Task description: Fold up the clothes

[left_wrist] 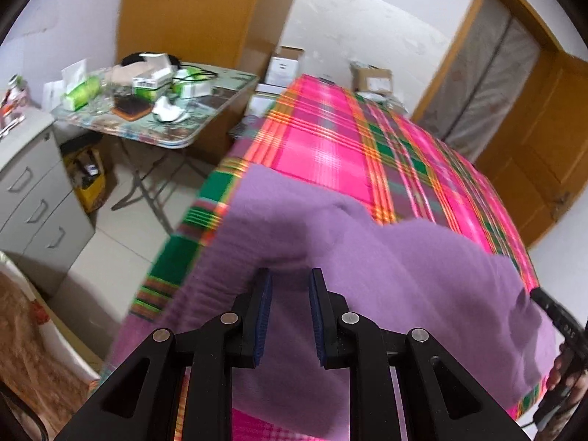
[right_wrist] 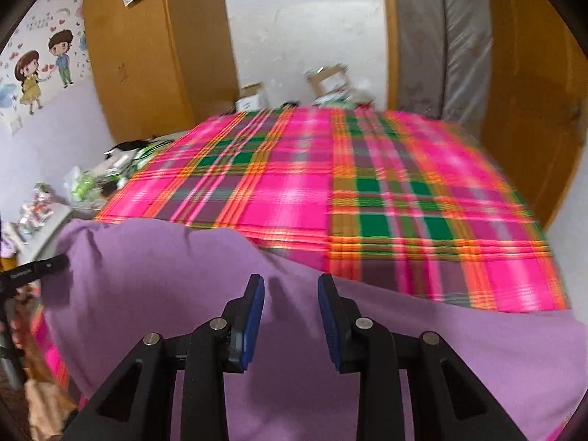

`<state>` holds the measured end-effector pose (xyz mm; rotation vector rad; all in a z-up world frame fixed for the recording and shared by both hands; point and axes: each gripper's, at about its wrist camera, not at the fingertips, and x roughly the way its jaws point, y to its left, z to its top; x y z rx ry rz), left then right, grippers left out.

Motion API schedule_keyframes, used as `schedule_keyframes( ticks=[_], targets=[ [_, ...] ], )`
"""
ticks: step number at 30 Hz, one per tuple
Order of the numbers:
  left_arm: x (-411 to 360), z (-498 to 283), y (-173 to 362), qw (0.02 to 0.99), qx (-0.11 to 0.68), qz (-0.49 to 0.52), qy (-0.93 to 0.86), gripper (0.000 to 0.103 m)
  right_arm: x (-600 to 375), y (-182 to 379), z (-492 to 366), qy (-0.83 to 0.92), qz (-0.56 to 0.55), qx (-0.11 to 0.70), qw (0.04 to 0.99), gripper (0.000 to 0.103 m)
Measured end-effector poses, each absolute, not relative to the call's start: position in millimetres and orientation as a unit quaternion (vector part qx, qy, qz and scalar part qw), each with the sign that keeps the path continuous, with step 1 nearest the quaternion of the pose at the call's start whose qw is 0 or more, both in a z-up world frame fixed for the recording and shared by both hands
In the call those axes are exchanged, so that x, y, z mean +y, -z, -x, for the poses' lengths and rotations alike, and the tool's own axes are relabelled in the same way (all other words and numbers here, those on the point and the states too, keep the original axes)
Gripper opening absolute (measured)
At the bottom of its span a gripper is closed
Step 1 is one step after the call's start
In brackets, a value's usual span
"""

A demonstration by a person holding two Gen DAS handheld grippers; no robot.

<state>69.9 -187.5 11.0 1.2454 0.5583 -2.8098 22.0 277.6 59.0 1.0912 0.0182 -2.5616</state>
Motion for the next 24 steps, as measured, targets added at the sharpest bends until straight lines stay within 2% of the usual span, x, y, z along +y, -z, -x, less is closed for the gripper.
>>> schedule_keyframes(
  ticks=[10,13,24],
  targets=[
    [-211,-43,-44,0.02,0.194,-0.381,0.904,0.021,273,-54,15,0.886,-0.41,-0.018,0.213,0.031],
    [-218,-24,-40,0.012,0.203,-0.408,0.89,0.036,273,-54,23,0.879,-0.421,-0.032,0.222,0.031],
    [-234,15,-12,-0.02,0.291,-0.491,0.821,0.037,260,-43,49,0.853,-0.454,-0.037,0.254,0.031]
  ],
)
